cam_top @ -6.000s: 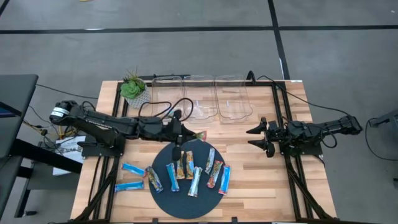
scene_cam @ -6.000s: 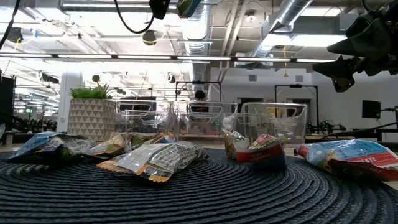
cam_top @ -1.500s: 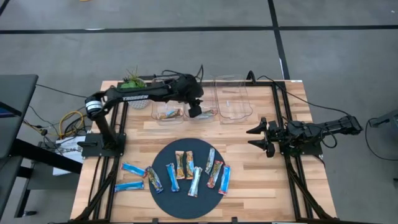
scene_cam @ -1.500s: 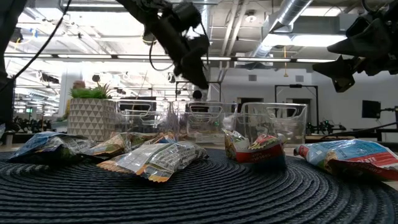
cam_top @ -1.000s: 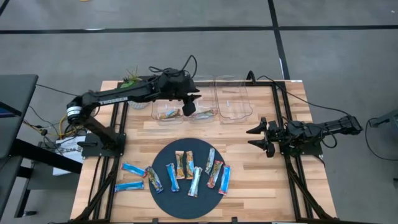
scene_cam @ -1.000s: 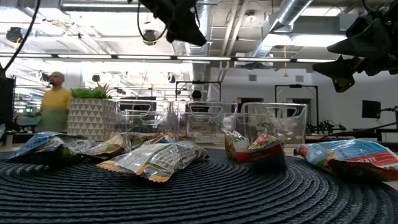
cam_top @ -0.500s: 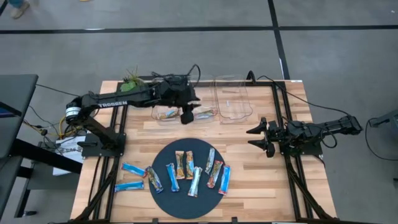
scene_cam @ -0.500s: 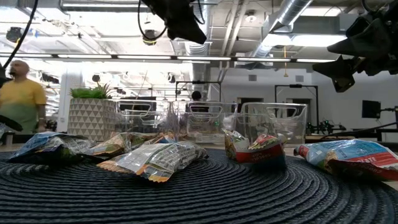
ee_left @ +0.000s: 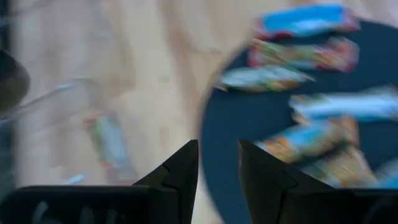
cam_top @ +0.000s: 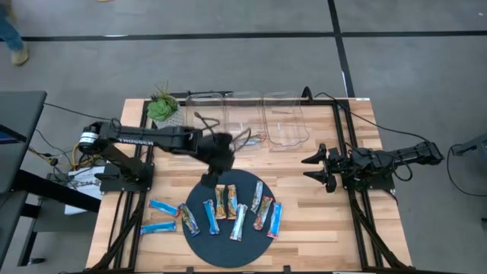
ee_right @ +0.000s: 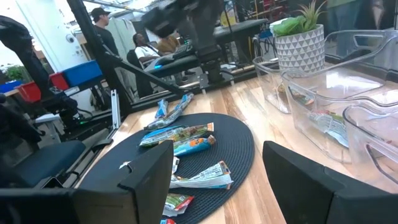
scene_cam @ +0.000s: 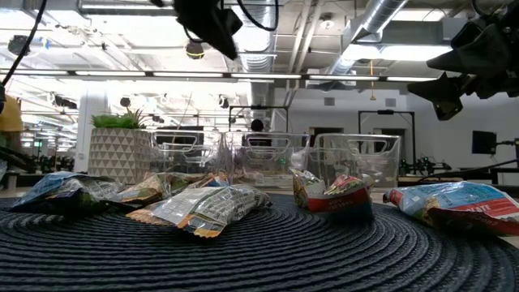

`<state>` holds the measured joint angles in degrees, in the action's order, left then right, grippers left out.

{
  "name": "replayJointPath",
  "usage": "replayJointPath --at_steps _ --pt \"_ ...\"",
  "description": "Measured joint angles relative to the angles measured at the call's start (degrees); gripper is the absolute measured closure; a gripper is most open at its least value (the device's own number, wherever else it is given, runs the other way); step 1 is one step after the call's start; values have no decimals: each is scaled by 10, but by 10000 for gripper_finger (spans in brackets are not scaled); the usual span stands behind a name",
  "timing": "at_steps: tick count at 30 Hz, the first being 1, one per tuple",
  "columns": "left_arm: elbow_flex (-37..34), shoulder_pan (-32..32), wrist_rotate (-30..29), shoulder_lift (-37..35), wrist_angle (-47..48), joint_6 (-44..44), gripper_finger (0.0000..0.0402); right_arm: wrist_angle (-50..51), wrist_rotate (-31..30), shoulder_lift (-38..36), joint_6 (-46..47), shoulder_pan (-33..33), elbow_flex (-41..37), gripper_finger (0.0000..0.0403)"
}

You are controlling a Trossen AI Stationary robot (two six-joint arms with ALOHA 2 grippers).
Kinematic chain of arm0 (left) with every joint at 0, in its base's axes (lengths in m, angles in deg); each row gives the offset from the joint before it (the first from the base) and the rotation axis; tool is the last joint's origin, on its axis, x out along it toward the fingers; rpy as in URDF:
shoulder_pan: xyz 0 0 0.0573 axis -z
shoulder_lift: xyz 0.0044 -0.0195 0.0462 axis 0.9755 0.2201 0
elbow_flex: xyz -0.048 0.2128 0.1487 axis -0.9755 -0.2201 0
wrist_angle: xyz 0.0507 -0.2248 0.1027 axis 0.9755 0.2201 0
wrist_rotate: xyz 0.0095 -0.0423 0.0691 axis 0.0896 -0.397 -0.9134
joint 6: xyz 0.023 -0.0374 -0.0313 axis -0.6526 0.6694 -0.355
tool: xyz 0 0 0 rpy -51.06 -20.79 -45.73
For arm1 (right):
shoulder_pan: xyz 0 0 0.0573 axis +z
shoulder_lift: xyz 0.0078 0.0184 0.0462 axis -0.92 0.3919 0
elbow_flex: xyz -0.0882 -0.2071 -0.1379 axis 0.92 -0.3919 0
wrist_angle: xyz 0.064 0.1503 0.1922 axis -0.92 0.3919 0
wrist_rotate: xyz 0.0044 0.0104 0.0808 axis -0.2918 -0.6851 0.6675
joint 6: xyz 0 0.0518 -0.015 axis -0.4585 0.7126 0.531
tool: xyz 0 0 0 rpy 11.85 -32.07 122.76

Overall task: Pick and place Granola Bars by type
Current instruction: Put the orange bar into the left transparent bin

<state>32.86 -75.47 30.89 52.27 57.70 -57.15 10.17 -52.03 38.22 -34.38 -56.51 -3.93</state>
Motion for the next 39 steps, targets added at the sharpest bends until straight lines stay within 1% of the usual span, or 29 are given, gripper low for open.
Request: replayJointPath --at_steps 2,9,12,15,21,27,31,34,39 --pt "0 24 11 0 25 -18 297 0 0 0 0 0 0 159" --pt "0 99 10 0 105 -103 297 0 0 0 0 0 0 159" --pt "0 121 7 0 124 -157 297 0 0 0 0 0 0 159" --pt "-1 136 7 -4 134 -191 297 0 0 0 0 0 0 159" --pt "-1 145 7 -8 136 -208 297 0 0 0 0 0 0 159" --pt "-1 155 6 -2 136 -258 297 0 0 0 0 0 0 159" --pt "-28 162 -14 10 97 -282 296 0 0 0 0 0 0 159" --pt "-56 163 -39 18 58 -281 284 1 0 0 0 0 0 159" --pt "-99 164 -40 43 26 -276 247 1 0 -1 0 0 0 159"
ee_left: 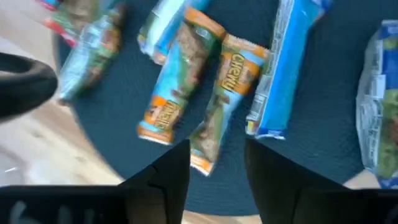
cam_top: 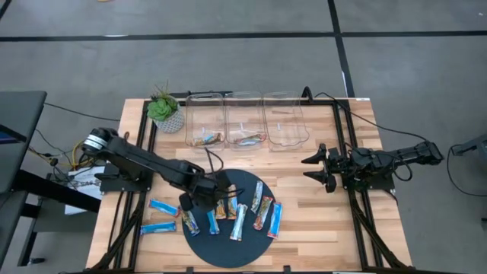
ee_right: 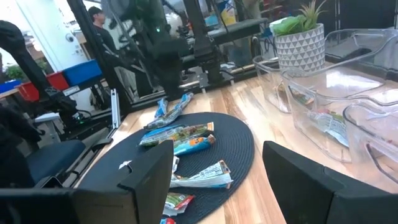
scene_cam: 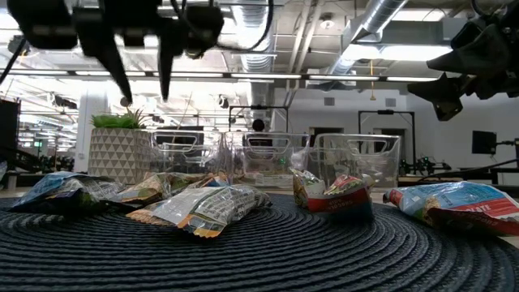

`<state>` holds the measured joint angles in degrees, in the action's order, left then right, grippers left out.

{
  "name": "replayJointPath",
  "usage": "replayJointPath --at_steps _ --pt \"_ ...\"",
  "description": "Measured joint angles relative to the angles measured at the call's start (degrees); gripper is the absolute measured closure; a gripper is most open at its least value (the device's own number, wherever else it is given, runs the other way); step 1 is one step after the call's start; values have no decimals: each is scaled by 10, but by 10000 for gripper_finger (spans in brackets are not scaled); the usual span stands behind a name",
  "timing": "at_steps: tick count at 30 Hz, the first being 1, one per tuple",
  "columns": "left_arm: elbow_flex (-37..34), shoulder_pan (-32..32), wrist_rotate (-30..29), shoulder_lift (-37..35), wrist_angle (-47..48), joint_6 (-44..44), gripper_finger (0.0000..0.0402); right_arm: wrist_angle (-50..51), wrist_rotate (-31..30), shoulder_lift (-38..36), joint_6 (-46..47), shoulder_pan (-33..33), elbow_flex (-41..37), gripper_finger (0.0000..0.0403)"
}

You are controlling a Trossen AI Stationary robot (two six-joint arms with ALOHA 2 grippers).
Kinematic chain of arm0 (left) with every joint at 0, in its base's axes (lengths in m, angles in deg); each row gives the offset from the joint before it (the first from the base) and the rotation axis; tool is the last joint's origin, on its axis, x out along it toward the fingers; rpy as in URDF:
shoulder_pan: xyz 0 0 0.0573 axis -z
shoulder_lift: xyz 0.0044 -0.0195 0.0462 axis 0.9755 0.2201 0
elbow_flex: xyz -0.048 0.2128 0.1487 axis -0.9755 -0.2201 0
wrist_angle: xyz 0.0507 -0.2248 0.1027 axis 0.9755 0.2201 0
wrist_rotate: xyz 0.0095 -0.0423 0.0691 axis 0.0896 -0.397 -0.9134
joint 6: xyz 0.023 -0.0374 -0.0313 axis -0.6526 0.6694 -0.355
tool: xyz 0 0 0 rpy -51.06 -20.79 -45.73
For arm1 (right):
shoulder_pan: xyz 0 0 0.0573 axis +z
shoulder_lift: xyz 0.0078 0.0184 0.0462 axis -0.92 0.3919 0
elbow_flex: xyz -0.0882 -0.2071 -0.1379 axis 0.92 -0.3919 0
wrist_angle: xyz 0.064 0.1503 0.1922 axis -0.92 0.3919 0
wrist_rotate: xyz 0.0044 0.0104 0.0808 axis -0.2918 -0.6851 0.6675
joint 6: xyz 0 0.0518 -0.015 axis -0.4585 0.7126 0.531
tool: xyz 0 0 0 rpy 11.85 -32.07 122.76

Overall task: Pick and place Granola Bars by type
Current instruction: Put the orange bar into the left transparent bin

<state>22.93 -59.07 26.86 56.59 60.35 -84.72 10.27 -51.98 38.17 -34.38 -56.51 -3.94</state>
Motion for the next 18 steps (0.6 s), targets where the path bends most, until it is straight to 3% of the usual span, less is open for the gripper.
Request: replayJointPath --at_steps 8,18 --pt "-87 3 -8 11 -107 -33 196 0 0 1 0 0 0 159" --pt "-163 3 -39 11 -222 -80 204 -1 -1 1 0 0 0 159"
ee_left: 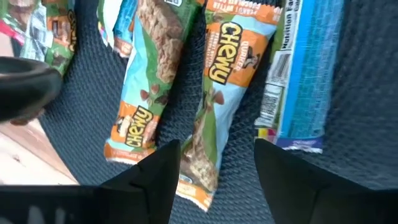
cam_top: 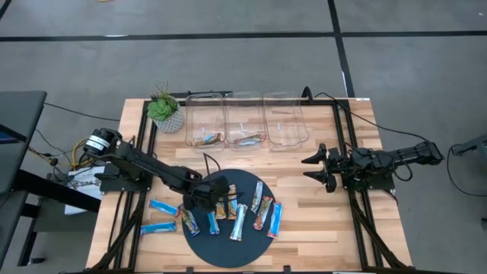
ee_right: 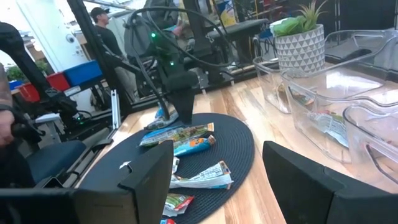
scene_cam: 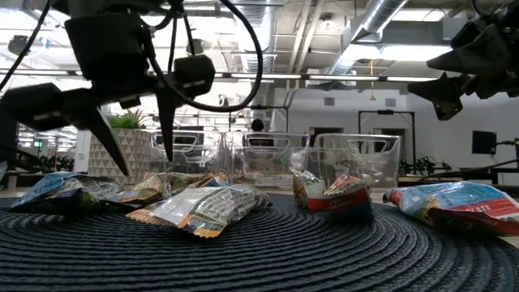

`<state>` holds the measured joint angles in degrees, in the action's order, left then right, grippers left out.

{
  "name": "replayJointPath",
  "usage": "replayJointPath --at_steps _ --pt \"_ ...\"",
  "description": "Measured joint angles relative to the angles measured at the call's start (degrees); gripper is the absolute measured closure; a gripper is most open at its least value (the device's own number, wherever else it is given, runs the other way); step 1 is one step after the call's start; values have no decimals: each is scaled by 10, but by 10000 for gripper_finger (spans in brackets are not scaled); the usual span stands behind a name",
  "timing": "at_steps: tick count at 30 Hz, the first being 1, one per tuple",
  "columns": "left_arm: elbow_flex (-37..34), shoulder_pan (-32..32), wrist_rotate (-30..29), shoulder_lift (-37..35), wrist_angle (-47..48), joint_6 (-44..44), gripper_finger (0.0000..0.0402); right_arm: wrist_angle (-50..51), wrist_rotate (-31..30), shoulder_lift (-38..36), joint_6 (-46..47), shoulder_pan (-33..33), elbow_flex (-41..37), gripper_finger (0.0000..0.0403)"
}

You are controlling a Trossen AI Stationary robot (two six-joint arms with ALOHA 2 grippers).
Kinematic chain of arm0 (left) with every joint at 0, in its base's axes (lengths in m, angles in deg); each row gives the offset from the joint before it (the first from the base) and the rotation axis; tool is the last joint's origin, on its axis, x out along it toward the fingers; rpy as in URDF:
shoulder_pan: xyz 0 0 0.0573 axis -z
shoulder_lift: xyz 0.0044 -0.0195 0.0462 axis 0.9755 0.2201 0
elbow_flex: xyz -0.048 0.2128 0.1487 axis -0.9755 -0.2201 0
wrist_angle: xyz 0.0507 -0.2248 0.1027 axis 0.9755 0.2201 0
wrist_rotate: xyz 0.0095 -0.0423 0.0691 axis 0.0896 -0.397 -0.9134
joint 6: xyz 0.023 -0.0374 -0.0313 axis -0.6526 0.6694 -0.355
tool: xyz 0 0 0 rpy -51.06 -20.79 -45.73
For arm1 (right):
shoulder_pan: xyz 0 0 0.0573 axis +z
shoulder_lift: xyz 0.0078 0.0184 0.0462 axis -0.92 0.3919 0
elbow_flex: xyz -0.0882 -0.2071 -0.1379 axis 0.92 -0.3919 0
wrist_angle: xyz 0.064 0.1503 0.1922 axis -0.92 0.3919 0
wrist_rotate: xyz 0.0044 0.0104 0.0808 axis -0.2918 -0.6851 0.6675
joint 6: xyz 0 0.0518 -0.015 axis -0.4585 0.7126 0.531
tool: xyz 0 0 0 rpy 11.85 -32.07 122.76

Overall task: Pick and place Granola Bars by type
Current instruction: Put the orange bar into the left transparent bin

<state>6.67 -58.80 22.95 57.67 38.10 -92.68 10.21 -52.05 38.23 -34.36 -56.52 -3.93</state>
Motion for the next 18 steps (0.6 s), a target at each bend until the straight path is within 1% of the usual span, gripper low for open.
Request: replayJointPath --at_steps 5,8,13,18 --pt "-19 0 -6 0 -50 -6 213 0 0 0 0 0 0 159" --pt "-20 0 -6 0 -64 -13 217 0 0 0 0 0 0 159" --pt "-21 -2 -7 40 -88 -25 224 0 0 0 0 0 0 159" --pt "-12 -2 -32 65 -108 -21 226 0 0 1 0 0 0 159"
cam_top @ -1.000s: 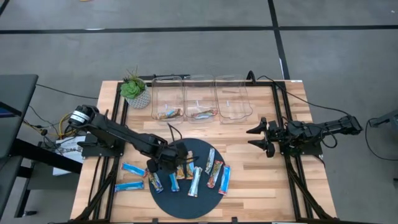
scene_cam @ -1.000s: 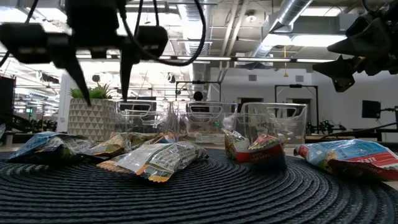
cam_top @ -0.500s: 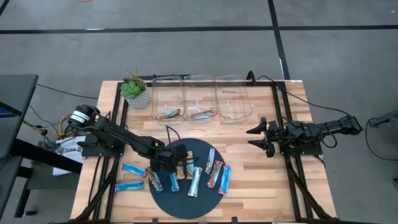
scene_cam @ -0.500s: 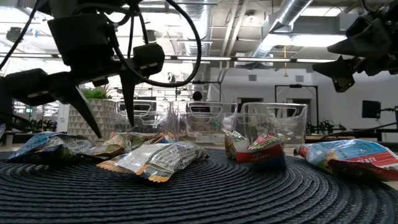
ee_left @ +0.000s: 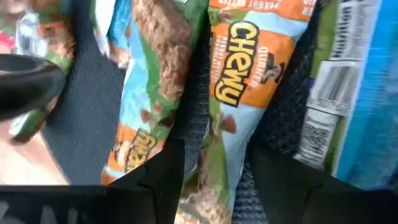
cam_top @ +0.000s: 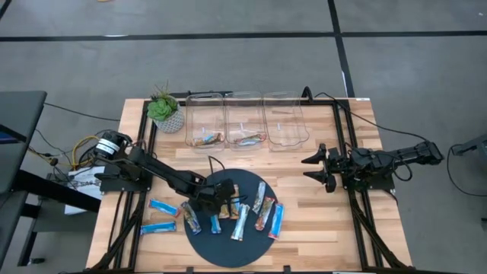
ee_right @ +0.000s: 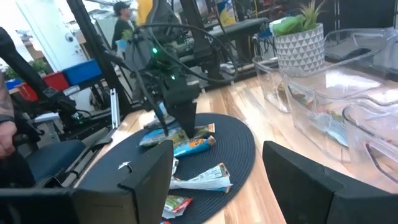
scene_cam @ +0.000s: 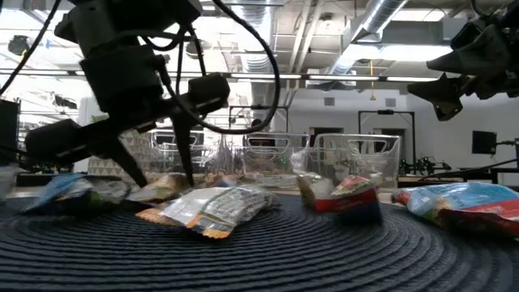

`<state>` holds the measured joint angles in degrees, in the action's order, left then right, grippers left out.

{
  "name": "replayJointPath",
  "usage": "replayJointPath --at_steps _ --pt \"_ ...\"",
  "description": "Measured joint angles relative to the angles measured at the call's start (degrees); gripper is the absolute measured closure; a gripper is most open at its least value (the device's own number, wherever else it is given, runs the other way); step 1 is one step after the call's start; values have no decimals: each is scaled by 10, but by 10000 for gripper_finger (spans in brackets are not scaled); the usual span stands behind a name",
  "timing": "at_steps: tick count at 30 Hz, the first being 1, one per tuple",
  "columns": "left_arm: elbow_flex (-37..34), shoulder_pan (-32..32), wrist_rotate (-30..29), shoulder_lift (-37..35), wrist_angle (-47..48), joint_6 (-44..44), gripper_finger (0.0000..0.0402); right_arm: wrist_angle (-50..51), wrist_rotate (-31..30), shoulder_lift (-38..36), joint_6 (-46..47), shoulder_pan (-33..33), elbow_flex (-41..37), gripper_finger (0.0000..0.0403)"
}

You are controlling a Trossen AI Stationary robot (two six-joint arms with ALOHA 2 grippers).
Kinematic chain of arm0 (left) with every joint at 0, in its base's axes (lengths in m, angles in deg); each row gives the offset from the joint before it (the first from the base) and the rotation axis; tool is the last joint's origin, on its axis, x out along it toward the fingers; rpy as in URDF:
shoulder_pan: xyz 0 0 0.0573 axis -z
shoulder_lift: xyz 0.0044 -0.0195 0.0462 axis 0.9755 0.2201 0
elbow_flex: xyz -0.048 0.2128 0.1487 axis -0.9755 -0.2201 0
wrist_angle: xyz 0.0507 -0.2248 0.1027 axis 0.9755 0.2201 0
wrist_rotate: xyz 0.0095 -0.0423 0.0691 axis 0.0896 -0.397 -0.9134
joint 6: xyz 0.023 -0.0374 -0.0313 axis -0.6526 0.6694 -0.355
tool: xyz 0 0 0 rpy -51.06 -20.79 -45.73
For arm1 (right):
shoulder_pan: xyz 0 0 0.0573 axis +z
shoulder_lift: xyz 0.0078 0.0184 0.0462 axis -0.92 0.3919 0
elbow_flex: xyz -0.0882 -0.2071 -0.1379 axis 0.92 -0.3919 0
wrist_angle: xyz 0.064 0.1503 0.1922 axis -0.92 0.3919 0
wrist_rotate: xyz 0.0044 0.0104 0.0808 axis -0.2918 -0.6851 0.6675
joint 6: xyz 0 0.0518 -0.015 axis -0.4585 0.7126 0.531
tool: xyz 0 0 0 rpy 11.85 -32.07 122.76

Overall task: Pick and place Granola Bars by type
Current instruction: Put the orange bar into the left transparent bin

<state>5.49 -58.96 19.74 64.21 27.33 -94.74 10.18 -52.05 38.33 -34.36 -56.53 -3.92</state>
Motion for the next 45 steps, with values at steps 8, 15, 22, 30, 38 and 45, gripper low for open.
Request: replayJointPath --at_steps 8,15,22,30,38,45 --pt "0 -1 17 0 5 0 234 0 0 -1 0 0 0 159" --pt "0 -1 32 0 19 28 289 0 0 -1 0 0 0 159" --pt "0 -1 31 0 23 62 342 0 0 -1 0 0 0 159" --pt "26 -4 7 1 28 128 358 0 0 -1 0 0 0 159" --pt "96 -21 -13 1 32 234 356 0 0 -1 0 0 0 159" --pt "189 -40 -13 1 39 311 356 0 0 -1 0 0 0 159"
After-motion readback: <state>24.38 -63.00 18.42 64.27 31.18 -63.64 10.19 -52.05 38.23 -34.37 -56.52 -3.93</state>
